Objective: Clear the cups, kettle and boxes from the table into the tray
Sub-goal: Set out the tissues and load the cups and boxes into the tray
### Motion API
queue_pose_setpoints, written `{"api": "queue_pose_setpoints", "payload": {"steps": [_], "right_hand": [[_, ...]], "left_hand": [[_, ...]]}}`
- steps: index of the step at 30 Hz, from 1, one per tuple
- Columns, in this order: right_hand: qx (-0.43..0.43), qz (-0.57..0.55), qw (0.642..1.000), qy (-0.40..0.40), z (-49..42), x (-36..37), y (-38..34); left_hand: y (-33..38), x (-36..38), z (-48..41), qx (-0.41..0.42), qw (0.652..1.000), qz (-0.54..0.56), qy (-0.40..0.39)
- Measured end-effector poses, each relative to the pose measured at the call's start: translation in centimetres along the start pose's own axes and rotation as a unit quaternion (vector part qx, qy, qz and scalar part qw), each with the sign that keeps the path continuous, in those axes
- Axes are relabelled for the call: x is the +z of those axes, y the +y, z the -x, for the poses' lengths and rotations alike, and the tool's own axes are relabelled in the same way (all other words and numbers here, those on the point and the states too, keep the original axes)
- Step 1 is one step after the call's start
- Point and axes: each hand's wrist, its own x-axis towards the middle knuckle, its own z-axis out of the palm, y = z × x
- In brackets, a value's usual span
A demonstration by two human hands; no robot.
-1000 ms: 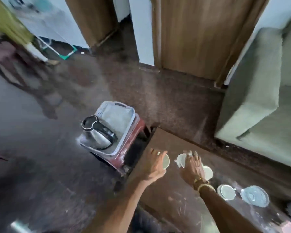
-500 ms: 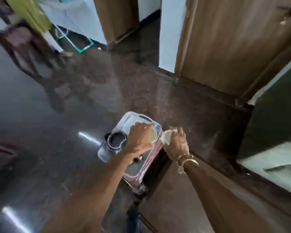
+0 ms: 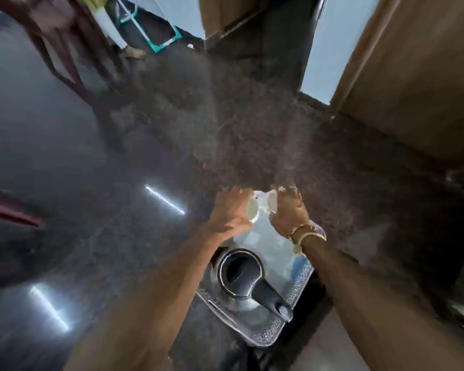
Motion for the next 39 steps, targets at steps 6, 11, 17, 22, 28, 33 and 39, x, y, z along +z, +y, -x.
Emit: {"api": "queue_pose_setpoints", "payload": {"steps": [6, 11, 17, 22, 28, 33, 39], "right_hand": [[-0.005, 0.054, 0.996, -0.065, -2.5, 5.0, 0.6], [-0.02, 0.081, 0.994, -0.065, -3.8, 7.3, 1.1], [-0.002, 0.064, 0.996, -0.054, -4.3, 8.7, 0.8], [0.01, 0.052, 0.998, -0.022, -4.0, 9.5, 1.0], [0.001, 0.021, 0.997, -0.071, -3.2, 8.1, 1.2], [0.022, 0.011, 1.0, -0.012, 0.4, 4.9, 2.7], [0.09, 0.021, 0.996, 0.008, 8.8, 0.1, 5.5]], "left_hand": [[-2.0, 4.9, -1.1, 0.006, 0.995, -0.028, -0.094], [-2.8, 6.8, -2.5, 0.04, 0.99, -0.073, -0.11], [-3.0, 8.6, -3.2, 0.062, 0.988, -0.107, -0.093], [-2.7, 9.6, -3.6, 0.064, 0.987, -0.113, -0.093], [-2.4, 8.6, -3.4, 0.063, 0.986, -0.121, -0.099], [-0.9, 5.6, -2.4, 0.051, 0.987, -0.105, -0.107], [4.6, 1.1, 0.9, 0.12, 0.983, -0.141, 0.0]]}}
